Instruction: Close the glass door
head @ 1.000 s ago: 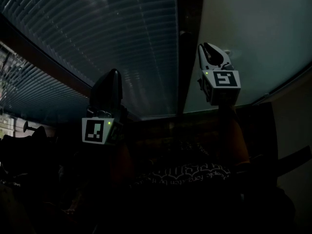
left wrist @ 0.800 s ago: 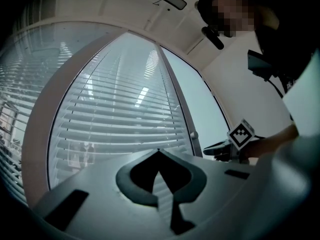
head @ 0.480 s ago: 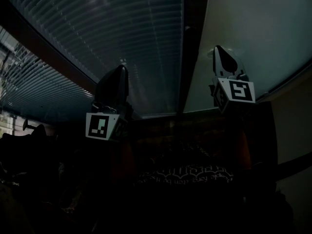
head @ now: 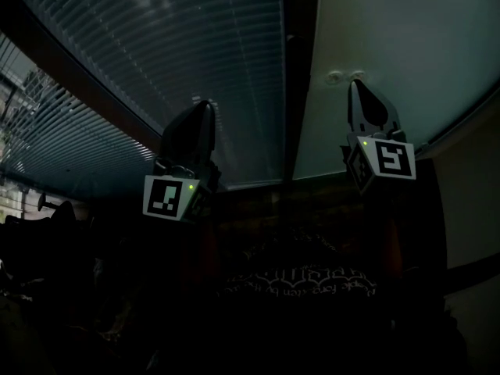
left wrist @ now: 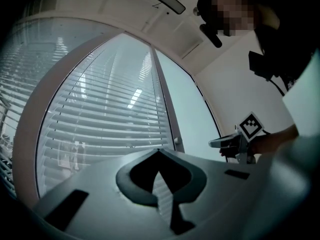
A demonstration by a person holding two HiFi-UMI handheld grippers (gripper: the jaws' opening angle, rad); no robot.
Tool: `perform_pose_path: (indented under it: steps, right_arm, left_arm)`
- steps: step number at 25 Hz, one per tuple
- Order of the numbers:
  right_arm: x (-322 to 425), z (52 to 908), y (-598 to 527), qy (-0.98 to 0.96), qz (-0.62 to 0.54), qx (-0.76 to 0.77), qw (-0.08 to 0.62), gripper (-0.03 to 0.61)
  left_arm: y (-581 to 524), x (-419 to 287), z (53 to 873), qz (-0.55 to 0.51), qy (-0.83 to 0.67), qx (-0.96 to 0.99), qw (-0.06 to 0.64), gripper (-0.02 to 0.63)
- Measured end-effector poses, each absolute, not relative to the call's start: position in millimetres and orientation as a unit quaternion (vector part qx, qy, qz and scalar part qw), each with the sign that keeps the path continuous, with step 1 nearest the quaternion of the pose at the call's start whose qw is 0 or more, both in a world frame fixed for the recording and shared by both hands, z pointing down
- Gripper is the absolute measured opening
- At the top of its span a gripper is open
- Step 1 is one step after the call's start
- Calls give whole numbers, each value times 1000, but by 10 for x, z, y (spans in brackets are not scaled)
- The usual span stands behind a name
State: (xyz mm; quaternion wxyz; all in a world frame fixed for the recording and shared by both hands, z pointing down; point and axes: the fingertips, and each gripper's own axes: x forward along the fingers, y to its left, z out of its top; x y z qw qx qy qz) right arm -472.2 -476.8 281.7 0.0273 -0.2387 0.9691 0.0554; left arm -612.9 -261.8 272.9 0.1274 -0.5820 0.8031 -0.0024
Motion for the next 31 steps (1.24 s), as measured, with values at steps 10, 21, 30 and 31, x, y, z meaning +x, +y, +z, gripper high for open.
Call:
perform_pose_path:
  steps: [10,21,30,31]
  right_arm:
    - [-4629,2718,-4683,968,74,-235,35,3]
    - [-4631,2706,-4680,968,83,-235,35,2]
    - [-4559,2721,-4727,967,85,-238,29,2]
    - [-4553,2724,-4729,967,85,-238,29,2]
  left_arm:
    - [-2654,-6046,2743,-3,803,-584,123,2]
    - [-2687,-6039,2754,-5,801,-586,122,2]
    - [-2748,-5961,2750,-6,797,-592,122,2]
    - [-2751,-5954,2751,-7,796,-592,122,2]
